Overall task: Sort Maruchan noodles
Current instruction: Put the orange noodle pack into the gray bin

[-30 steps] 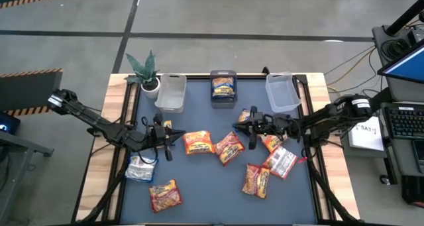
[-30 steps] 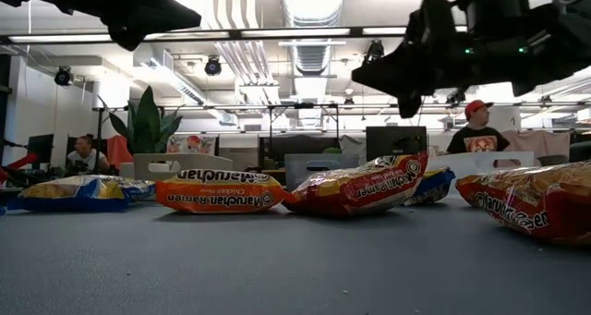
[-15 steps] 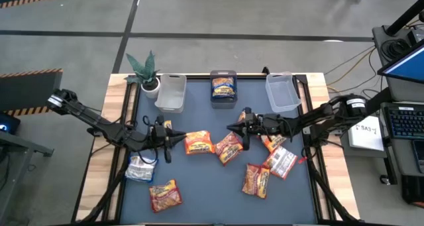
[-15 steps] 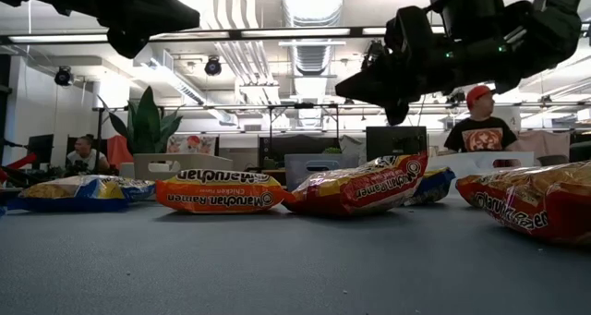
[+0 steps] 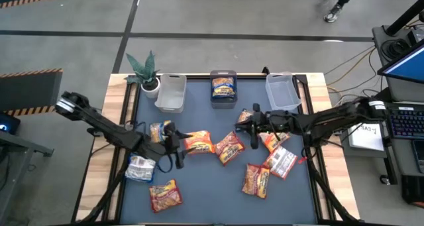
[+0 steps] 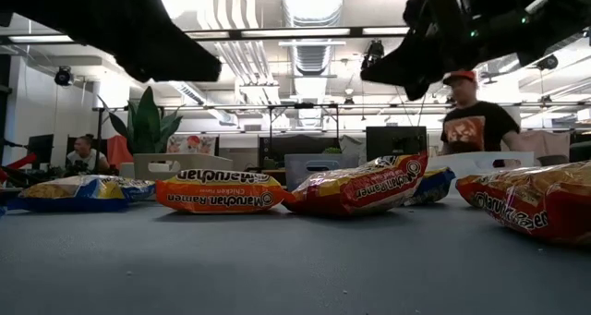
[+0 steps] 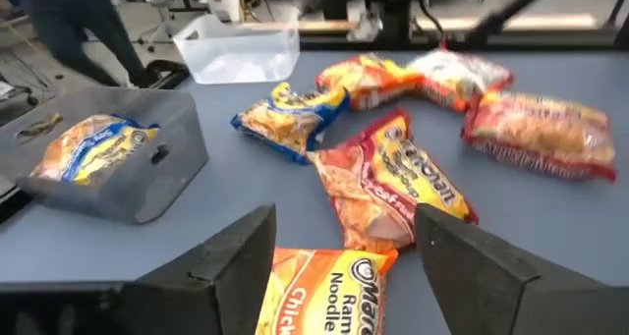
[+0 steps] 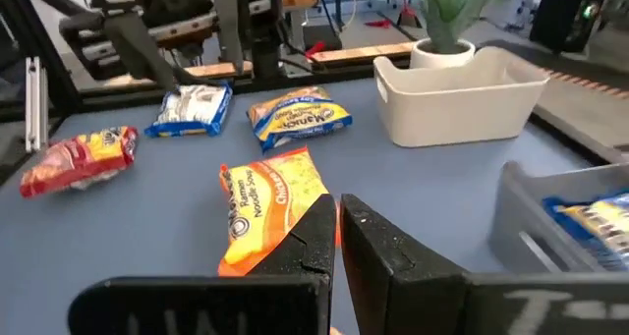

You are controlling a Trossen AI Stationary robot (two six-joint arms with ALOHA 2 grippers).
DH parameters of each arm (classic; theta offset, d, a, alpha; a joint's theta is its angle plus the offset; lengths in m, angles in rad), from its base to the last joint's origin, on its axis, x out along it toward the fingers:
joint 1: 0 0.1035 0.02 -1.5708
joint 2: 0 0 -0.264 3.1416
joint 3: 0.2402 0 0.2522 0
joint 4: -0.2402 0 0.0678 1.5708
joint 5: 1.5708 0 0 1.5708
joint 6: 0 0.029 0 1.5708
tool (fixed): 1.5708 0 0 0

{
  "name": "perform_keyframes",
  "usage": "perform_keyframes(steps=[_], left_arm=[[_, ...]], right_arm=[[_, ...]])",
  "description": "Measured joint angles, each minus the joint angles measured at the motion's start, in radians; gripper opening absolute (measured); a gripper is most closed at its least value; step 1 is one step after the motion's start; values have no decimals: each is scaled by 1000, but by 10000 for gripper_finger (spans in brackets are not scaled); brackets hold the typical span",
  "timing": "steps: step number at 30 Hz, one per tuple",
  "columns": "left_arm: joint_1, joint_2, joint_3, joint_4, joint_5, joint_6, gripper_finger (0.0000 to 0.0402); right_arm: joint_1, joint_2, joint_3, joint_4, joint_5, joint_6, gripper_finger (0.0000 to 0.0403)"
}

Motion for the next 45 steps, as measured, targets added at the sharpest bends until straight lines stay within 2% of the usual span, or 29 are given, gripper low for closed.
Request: perform_keyframes(steps=[7,14,20,25,32,36,43,45], left_arm=[[40,183,135,-121,47,26,211],[88,309,310,-414,217,-16,193],[101,394,416,-659,240,-18,189],[101,445,434,-686,267,-25,189],[100,493,437,-678,242,-52,181],[100,506,438,-679,233,-52,139],[102,489,435,-687,227,-61,15],[102,481,435,-684,245,-70,8]], right_arm=[[-12,-160,-2,-84,1,-110,9],[-35,-296,-4,-159,3,-172,9],[-38,-361,-19,-228,2,-172,9],[-38,-366,-22,-229,2,-171,9],[-40,-357,-22,-228,2,-170,9],[-40,-357,-23,-228,2,-169,9],[-40,-357,-23,-228,2,-171,9],[-40,-357,-23,-228,2,-170,9]])
